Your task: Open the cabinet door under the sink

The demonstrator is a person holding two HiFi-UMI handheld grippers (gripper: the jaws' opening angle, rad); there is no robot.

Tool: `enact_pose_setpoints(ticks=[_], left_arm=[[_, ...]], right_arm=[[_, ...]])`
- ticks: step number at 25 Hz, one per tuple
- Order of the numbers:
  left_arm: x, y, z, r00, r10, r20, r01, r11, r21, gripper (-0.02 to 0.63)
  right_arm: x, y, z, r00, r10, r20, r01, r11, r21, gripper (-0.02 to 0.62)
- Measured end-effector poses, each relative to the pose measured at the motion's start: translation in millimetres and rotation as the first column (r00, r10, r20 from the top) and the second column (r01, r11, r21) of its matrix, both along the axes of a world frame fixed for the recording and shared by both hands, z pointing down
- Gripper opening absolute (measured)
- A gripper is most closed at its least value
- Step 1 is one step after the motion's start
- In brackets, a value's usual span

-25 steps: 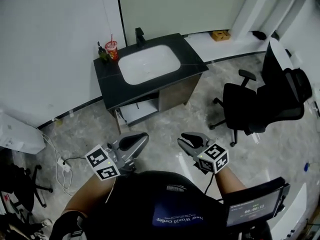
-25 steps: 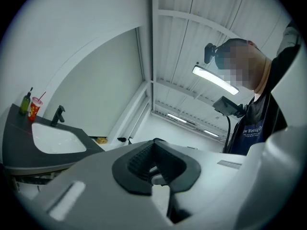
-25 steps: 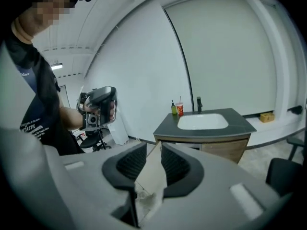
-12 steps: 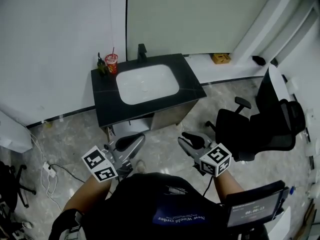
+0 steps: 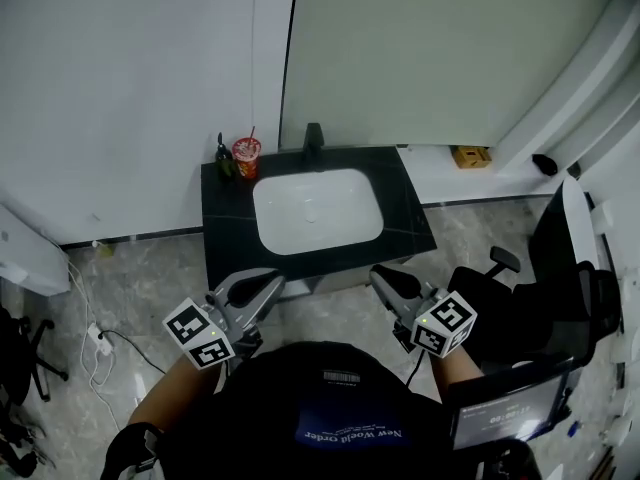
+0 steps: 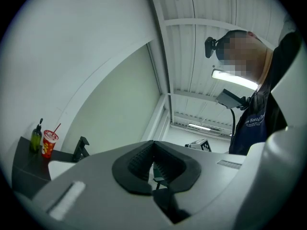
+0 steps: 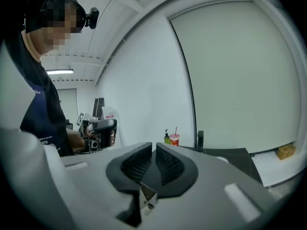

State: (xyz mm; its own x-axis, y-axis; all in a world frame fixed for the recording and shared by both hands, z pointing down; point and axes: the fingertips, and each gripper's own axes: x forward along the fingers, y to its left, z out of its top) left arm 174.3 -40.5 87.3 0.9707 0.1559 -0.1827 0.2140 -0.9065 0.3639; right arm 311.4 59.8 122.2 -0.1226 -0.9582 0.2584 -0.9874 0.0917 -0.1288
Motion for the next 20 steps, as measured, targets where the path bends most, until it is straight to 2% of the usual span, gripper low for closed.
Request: enact_pose_setpoints(ticks=[7,10,13,17,20], left_arm=[[46,-20,0,0.984,-0.172,0.036,0.170,0.983,0.064,0.000],[79,-23,-4,0.962,-0.269,0.032,0.266,0.960,0.082,0.000],[115,-22,-4,0.933,-0.359,0.032,0.356,0.932,0.062,0.000],[160,-23,1,0.908,-0.413,0.065,0.409,0.910,0.065,0.000],[181,-26,3,0.904,-0.420,0.081,0.417,0.907,0.060,0.000]], right_arm=[[74,-40,1,0.991,-0.116,0.058,0.112,0.991,0.067,0.005],[114,-52,0,0.978,-0.190,0.089,0.182,0.979,0.093,0.005],[154,-64,-1,0.954,-0.258,0.153,0.245,0.964,0.104,0.003],[192,-83,3,0.927,-0.328,0.182,0.314,0.944,0.104,0.000],[207,-94,10,0.922,-0.348,0.169,0.336,0.937,0.096,0.000]])
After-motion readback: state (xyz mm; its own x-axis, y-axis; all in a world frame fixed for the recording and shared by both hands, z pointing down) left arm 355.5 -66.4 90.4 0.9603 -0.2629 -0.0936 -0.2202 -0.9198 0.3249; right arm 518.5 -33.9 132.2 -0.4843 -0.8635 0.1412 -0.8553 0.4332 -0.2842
